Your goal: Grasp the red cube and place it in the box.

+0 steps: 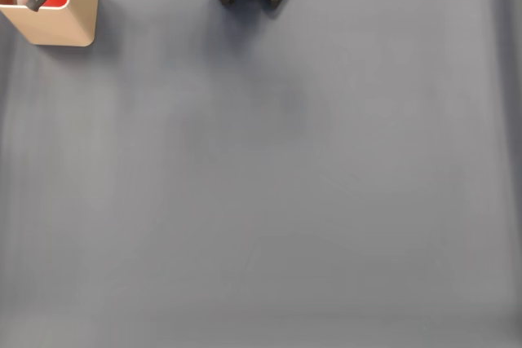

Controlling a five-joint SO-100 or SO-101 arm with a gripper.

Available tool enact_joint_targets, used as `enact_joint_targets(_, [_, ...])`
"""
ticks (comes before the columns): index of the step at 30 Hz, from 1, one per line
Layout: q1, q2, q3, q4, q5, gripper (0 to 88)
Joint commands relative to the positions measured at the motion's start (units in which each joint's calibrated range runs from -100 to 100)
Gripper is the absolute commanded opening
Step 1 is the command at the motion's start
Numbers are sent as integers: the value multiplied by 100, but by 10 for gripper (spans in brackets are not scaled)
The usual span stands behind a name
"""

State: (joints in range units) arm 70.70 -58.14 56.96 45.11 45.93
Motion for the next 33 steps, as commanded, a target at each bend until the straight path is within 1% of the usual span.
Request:
enact_joint_targets(1, [-24, -156, -85, -150, -34, 449])
enact_joint_targets(9, [-31, -148, -76, -232, -68, 446])
enact_joint_targets(11, [-31, -148, -76, -265, -78, 410])
enact_joint_targets(13, [-46, -148, -76, -314, -78, 326])
enact_joint_targets(17, [-131, -113, -167, -437, -93, 97])
enact_joint_targets(19, [-230, -61, -249, -437, -78, 11])
enact_joint_targets(22, [-486, 34, -441, -404, -49, 0])
enact_joint_targets(26, [-1054, 147, -678, -396, 39, 0])
enact_joint_targets(33, [-2588, 208, -888, -388, 156, 0])
